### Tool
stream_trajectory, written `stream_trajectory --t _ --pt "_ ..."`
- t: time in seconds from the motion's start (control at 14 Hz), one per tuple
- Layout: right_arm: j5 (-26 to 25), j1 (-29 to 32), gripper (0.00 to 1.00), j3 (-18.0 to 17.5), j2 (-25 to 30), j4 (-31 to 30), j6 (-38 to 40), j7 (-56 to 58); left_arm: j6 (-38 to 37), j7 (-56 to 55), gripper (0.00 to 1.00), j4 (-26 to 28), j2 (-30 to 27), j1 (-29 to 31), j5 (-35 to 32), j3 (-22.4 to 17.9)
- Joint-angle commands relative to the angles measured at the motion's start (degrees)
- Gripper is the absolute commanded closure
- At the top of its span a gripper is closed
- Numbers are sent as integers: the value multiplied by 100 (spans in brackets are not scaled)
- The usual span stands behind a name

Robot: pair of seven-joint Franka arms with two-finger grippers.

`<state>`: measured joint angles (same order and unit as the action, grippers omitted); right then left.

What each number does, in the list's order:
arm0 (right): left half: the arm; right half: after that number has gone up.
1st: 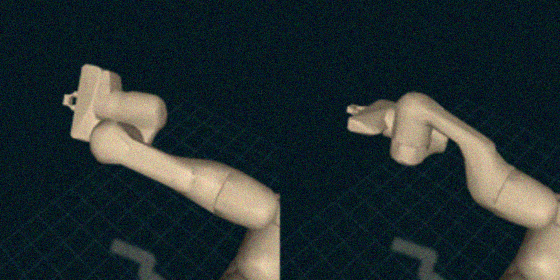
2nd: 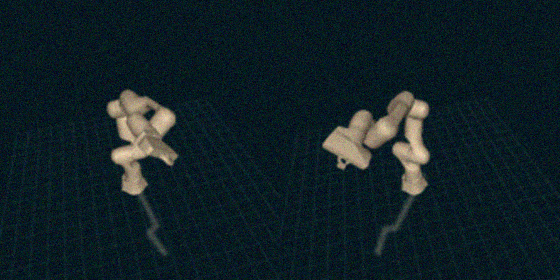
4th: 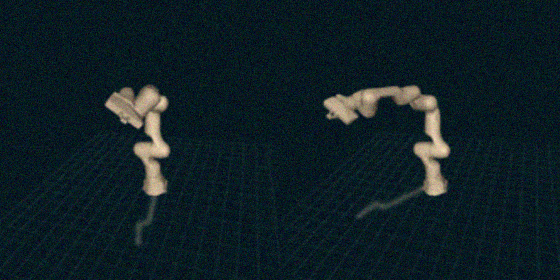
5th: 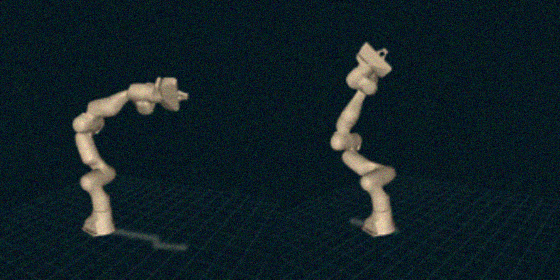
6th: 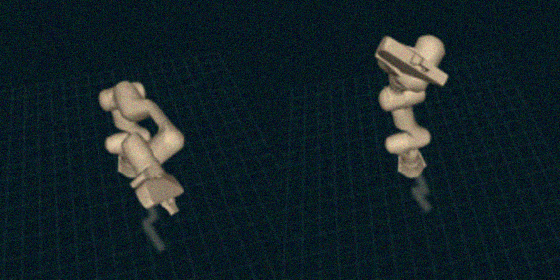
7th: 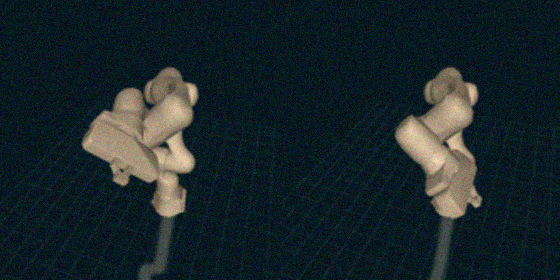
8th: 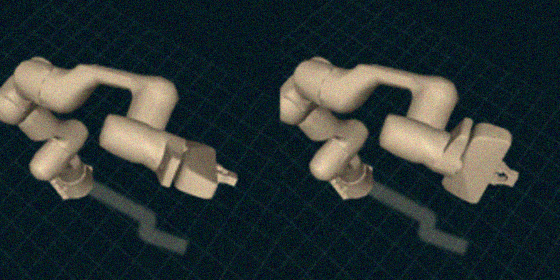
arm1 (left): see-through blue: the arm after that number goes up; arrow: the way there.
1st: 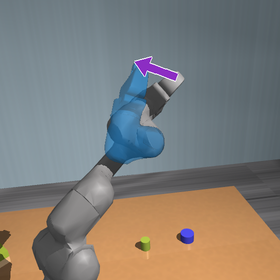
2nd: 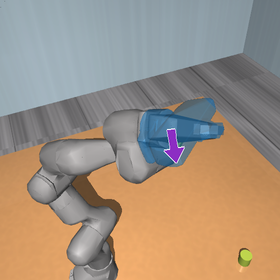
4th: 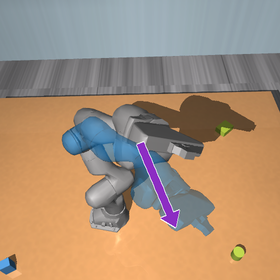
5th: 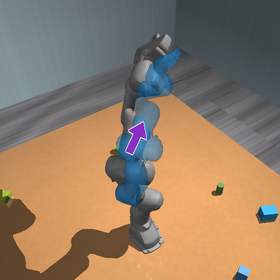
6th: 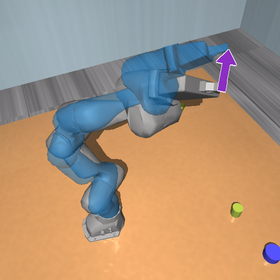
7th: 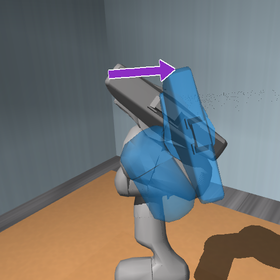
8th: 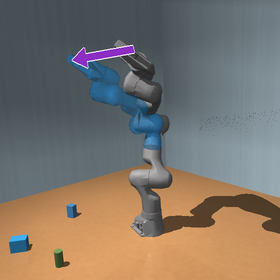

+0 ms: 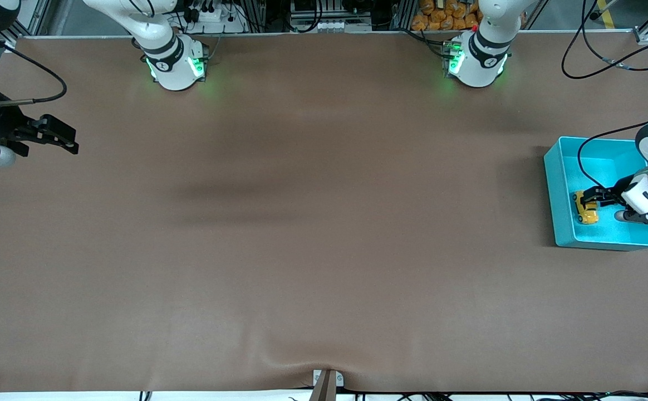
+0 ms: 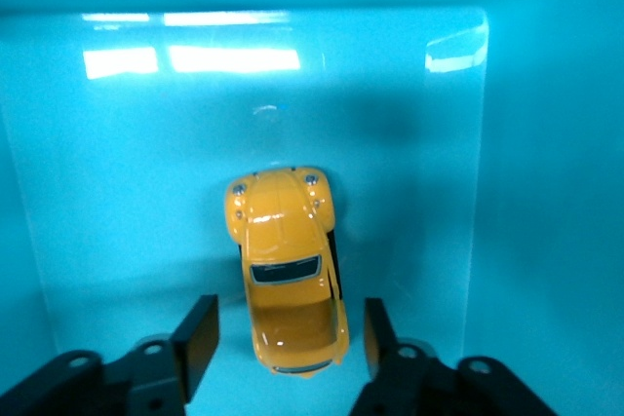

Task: Wind and store yellow beetle car
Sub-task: 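Lower the car onto the bin floor and open the left gripper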

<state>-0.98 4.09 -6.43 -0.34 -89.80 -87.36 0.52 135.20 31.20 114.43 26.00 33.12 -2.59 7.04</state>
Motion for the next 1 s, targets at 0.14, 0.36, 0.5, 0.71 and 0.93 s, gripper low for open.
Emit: stream_trajectory --t 0.14,0.36,0.5,0.71,0.93 --pt "-7 -5 0 -8 131 -126 -26 -78 -222 -70 0 -52 -893 -51 48 340" --pt "-7 -5 0 -8 122 -126 -27 -78 -363 -271 0 -87 -1324 -42 48 937" --pt "-7 -5 0 -8 114 -117 -35 -78 -555 -945 0 -87 -1579 -51 48 1254" --pt "-7 -13 0 -8 114 -126 -18 -78 -907 -1905 0 -87 -1878 -34 48 1869" --pt "-7 -5 0 -8 114 -126 -35 -78 -1478 -2109 0 -113 -2291 -566 66 1846"
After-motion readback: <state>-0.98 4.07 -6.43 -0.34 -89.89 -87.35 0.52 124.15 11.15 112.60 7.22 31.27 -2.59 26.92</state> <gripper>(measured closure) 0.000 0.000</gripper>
